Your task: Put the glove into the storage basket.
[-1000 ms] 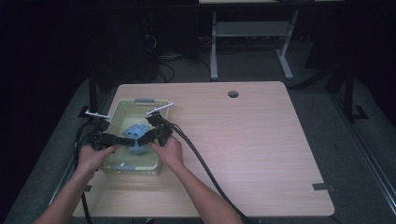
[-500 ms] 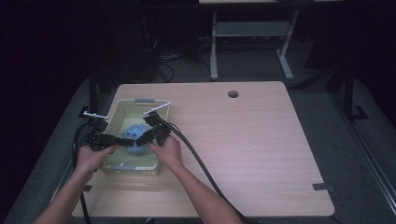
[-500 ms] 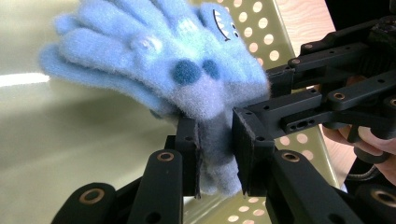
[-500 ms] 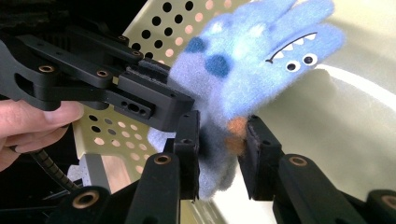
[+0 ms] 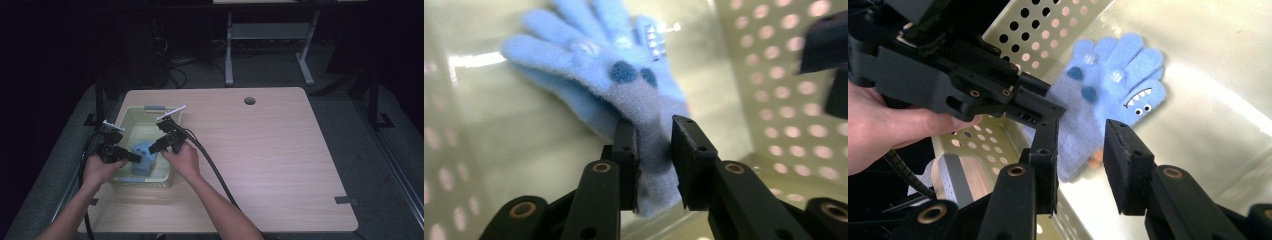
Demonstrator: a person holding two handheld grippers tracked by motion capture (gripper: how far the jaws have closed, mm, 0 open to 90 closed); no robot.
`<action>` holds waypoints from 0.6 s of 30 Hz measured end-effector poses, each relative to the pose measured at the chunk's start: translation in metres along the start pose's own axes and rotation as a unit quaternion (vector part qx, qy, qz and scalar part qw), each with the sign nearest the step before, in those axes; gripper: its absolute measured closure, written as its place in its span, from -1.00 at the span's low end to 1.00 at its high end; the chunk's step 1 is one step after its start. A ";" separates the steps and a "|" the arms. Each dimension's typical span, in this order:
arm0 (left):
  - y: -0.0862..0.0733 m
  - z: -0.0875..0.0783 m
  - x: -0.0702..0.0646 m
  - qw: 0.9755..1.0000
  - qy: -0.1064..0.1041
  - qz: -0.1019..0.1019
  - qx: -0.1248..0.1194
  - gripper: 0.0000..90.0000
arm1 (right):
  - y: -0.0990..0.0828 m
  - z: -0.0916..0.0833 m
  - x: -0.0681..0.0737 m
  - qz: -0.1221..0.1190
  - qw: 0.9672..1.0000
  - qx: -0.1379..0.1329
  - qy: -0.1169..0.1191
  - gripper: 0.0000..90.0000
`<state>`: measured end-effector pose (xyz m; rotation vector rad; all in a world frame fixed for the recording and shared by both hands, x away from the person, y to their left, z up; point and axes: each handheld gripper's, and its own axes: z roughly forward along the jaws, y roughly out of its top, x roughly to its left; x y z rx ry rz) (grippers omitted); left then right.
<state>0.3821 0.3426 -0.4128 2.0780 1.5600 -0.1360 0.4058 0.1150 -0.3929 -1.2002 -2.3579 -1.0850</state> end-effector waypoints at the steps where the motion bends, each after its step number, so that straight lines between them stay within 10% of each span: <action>1: 0.000 0.000 0.000 1.000 0.005 0.001 0.000 0.56 | 0.000 -0.002 -0.001 0.000 1.000 -0.001 0.000 0.49; 18: 0.009 -0.012 -0.004 0.999 0.037 0.022 0.003 0.60 | -0.003 -0.026 -0.004 0.002 1.000 -0.030 0.009 0.48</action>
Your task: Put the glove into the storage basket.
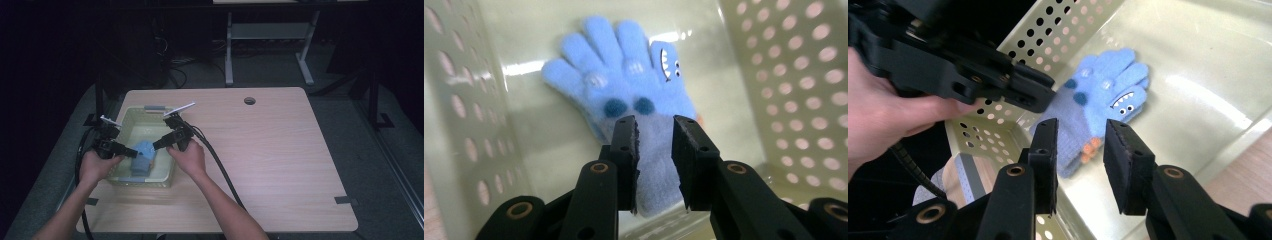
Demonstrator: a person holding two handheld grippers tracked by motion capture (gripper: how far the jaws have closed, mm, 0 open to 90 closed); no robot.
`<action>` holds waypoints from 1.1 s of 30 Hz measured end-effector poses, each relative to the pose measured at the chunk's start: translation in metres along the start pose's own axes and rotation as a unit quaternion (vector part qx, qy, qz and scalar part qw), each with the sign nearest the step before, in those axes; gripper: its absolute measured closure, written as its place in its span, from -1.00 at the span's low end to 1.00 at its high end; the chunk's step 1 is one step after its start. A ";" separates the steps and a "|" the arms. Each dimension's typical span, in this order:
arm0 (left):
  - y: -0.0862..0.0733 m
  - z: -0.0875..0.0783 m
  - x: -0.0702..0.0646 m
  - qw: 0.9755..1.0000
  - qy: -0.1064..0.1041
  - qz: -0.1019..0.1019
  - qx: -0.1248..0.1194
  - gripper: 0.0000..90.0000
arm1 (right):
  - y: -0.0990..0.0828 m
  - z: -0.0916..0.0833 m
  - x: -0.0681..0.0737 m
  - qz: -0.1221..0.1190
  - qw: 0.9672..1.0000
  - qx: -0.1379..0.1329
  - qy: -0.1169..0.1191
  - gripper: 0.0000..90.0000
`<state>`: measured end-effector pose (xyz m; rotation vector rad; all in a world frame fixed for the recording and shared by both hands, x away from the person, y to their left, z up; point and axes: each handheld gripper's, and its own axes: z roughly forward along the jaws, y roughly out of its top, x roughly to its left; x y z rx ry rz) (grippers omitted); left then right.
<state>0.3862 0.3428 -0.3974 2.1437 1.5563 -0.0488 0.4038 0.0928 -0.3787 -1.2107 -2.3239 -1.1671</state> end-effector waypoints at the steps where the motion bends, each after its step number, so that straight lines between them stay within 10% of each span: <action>1: 0.001 0.007 -0.002 1.000 -0.002 -0.001 0.012 0.60 | 0.000 -0.003 0.000 0.000 1.000 -0.004 0.002 0.48; 8: 0.005 0.024 -0.007 0.998 0.016 0.010 0.060 0.57 | -0.002 -0.011 -0.001 0.000 1.000 -0.014 0.007 0.48; 33: 0.013 -0.010 -0.032 0.997 -0.038 0.027 -0.060 0.29 | -0.014 -0.060 -0.031 0.027 0.997 -0.061 0.032 0.25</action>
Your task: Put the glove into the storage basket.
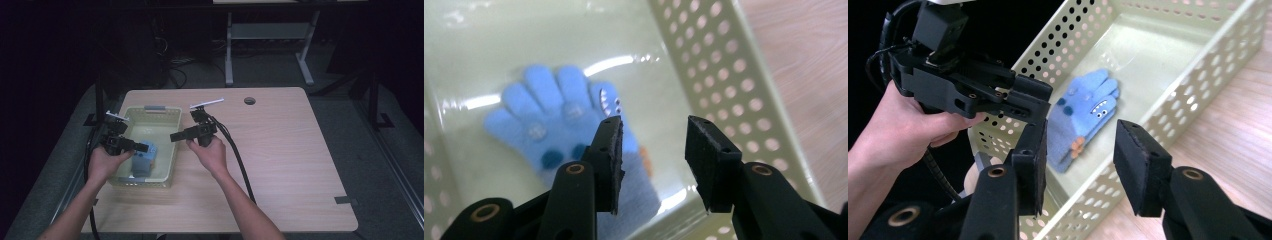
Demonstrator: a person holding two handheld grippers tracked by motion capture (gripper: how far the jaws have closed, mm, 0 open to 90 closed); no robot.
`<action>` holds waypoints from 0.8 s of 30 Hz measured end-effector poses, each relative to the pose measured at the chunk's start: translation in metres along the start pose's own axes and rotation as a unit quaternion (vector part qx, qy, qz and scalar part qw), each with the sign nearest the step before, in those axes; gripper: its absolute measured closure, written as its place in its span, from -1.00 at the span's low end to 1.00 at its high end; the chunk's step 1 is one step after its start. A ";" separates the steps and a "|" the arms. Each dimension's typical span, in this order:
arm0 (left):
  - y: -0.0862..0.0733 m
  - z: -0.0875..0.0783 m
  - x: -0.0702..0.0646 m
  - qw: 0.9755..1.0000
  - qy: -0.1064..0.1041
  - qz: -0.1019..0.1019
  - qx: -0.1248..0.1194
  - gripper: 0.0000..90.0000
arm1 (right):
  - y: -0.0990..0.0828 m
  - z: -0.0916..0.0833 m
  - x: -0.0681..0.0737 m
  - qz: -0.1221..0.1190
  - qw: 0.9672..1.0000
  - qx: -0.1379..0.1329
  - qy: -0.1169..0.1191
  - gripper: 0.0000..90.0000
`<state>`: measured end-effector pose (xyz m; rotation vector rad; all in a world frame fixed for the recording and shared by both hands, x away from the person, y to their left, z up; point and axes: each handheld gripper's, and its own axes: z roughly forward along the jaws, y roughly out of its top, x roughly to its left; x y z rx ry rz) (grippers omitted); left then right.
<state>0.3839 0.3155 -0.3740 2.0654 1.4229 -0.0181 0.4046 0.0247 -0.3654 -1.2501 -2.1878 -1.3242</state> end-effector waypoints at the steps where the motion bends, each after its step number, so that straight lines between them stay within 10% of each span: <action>1: 0.001 -0.001 0.000 1.000 0.000 0.004 -0.002 0.28 | 0.000 -0.003 -0.002 0.002 1.000 -0.002 0.001 0.24; 24: 0.009 0.005 -0.035 0.998 -0.032 0.023 -0.042 0.05 | -0.008 -0.057 -0.029 0.017 0.999 -0.027 -0.003 0.08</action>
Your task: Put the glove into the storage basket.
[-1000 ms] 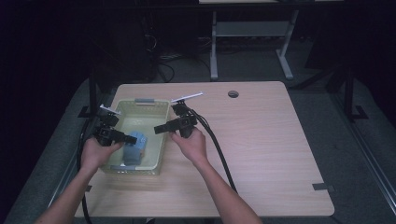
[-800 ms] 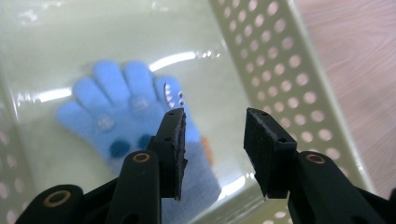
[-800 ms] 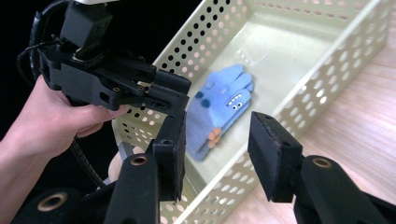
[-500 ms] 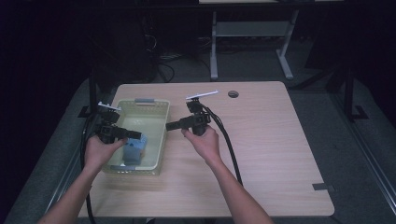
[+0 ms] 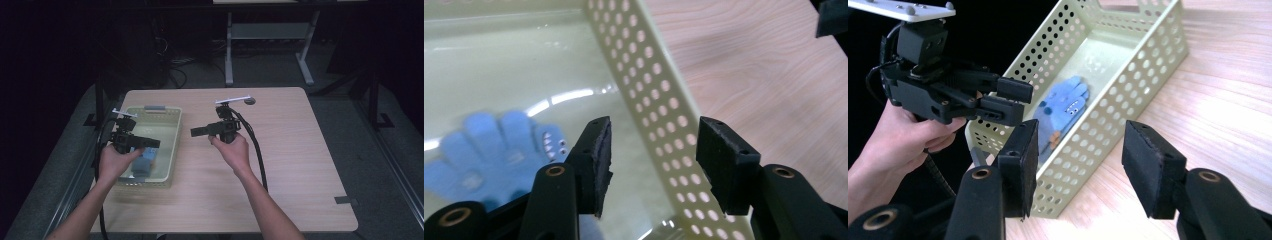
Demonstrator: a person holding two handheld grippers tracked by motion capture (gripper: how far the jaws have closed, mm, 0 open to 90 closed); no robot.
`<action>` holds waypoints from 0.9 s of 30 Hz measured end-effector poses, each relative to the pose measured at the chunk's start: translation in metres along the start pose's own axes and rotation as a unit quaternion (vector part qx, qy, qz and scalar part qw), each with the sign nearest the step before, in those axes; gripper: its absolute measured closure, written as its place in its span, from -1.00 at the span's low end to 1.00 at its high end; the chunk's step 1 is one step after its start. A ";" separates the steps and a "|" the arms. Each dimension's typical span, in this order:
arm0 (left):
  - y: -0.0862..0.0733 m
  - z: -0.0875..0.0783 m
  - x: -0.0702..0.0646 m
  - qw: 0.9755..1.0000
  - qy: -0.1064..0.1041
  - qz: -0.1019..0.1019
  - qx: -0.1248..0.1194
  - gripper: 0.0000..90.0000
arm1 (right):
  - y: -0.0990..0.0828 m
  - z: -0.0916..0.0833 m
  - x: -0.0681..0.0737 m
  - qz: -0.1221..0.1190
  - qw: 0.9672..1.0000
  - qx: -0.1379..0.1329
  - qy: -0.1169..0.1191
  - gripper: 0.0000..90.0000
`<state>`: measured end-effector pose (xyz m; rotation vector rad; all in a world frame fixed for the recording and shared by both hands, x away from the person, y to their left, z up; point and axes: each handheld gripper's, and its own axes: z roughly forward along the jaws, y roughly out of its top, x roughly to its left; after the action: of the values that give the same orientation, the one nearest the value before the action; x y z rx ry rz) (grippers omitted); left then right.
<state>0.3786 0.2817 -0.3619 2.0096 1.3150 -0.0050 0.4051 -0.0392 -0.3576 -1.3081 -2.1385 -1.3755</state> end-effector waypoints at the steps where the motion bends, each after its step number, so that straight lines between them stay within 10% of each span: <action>1: 0.000 0.000 0.000 1.000 0.000 0.000 0.000 0.04 | 0.000 0.000 0.000 0.000 1.000 0.000 0.000 0.08; 27: 0.014 0.023 -0.062 0.998 -0.043 0.050 -0.022 -0.17 | -0.031 -0.064 -0.042 0.034 0.999 -0.030 -0.025 -0.11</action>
<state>0.3678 0.2162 -0.3479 2.0127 1.1510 -0.0172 0.3891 -0.1192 -0.3703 -1.4394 -2.0789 -1.4039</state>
